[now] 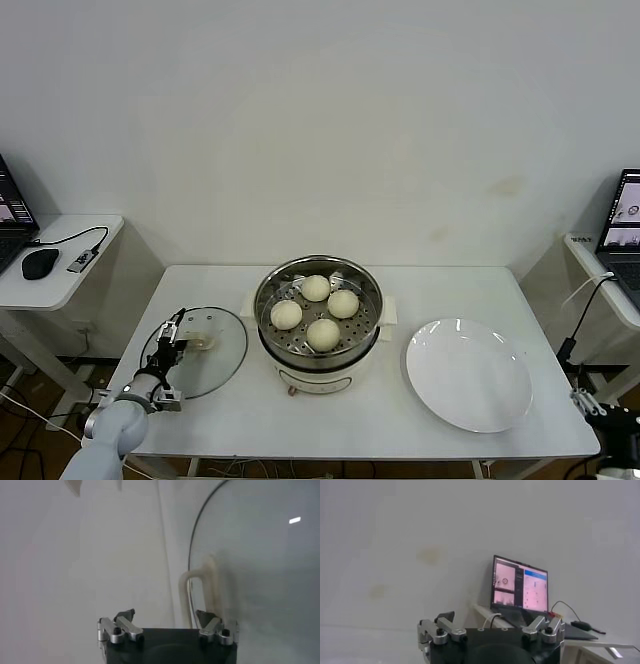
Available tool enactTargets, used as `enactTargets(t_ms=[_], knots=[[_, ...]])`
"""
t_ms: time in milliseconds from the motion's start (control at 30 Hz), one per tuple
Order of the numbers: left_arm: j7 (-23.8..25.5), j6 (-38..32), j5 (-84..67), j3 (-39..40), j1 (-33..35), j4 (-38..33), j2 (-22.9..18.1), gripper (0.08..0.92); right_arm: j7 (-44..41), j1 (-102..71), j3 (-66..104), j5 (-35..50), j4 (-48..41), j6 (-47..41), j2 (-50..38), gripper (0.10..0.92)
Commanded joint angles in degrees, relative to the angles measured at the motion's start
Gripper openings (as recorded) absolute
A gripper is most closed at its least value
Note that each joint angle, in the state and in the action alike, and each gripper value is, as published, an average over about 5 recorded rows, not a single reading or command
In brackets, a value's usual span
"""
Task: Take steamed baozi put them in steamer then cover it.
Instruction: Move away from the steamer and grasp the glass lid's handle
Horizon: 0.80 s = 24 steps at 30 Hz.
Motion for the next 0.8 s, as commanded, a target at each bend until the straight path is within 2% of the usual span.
enactTargets(t_ms=[33,633,800], knots=[[0.8,0.05,-0.91,0.49,-0.94,-0.45,0.3,0.823,0.01,-0.23,-0.62,-0.57,-0.3,0.14,0.22,0.823],[1.26,0.21,-0.59,1.1,-2.79,2.24,-0.8,0.815,-0.15,-0.68,-1.68,-1.51,-0.54,0.41,0.51,0.823],[1.05,0.19,-0.71,0.91,-2.34,2.83,-0.91,0.701,-0.19,-0.73,-1.71,-1.57,-0.54,0.41,0.46,0.823]])
